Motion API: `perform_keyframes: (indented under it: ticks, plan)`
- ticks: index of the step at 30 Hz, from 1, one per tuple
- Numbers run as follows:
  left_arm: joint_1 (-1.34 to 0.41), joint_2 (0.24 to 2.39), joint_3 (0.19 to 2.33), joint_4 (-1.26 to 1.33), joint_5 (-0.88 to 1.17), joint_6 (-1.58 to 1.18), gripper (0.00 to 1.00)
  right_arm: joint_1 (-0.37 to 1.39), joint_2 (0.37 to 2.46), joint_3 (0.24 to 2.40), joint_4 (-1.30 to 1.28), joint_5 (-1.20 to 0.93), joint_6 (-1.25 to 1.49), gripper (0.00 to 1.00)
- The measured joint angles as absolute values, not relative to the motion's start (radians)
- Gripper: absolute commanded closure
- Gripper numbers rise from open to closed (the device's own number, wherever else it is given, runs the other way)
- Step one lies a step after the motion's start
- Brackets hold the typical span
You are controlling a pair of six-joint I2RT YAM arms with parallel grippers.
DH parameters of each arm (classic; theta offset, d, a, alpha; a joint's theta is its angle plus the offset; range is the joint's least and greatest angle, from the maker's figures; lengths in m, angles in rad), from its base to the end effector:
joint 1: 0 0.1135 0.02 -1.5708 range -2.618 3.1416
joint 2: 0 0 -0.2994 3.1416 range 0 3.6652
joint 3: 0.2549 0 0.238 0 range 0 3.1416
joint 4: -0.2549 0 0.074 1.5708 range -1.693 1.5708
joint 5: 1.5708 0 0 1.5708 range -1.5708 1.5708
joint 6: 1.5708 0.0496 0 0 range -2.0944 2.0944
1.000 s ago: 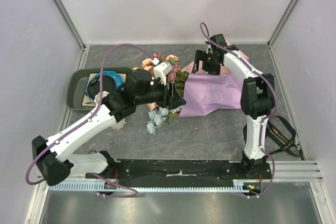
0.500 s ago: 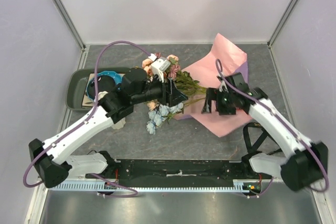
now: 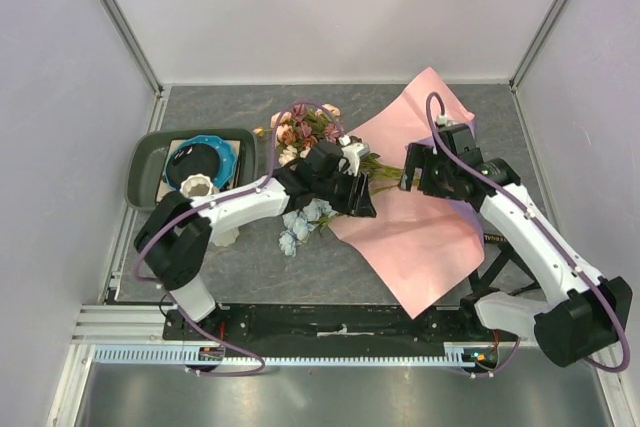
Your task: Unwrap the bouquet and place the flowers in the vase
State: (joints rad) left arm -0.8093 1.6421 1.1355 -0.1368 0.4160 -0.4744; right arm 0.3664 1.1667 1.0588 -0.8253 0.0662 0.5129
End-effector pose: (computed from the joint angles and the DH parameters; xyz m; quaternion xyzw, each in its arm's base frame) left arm 0.2390 -0.2797 0.2813 0.2369 0.8475 -0.4099 0.2400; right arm 0.1984 0.0726 0.3244 0.0798 0.9458 0.1049 0.2968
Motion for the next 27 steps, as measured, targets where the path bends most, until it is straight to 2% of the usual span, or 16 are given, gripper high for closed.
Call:
perform_keyframes:
  ticks: [4, 7, 11, 13, 16, 20, 25, 27]
  plan:
    - [-0.828, 1.708, 1.092, -0.109, 0.42, -0.482, 0.5, 0.366, 1.246, 1.103, -0.691, 0.03, 0.532, 0.27]
    - [-0.859, 1.708, 1.052, -0.094, 0.419, -0.485, 0.5, 0.363, 1.356, 1.104, -0.578, -0.067, 0.564, 0.36]
    - [-0.884, 1.708, 1.005, -0.067, 0.409, -0.492, 0.49, 0.364, 1.471, 1.083, -0.475, -0.154, 0.595, 0.35]
    - [-0.883, 1.708, 0.98, -0.055, 0.393, -0.499, 0.5, 0.365, 1.491, 1.076, -0.464, -0.13, 0.589, 0.29]
    - [-0.881, 1.708, 0.949, -0.041, 0.373, -0.509, 0.5, 0.36, 1.504, 1.078, -0.478, 0.08, 0.569, 0.24]
    - [-0.88, 1.708, 0.929, -0.015, 0.355, -0.517, 0.5, 0.268, 1.486, 1.061, -0.504, 0.355, 0.566, 0.21]
    - [-0.88, 1.66, 0.909, -0.024, 0.337, -0.517, 0.44, 0.006, 1.42, 1.028, -0.509, 0.503, 0.541, 0.23]
    - [-0.88, 1.605, 0.91, -0.037, 0.335, -0.516, 0.42, 0.018, 1.419, 1.031, -0.475, 0.445, 0.483, 0.23]
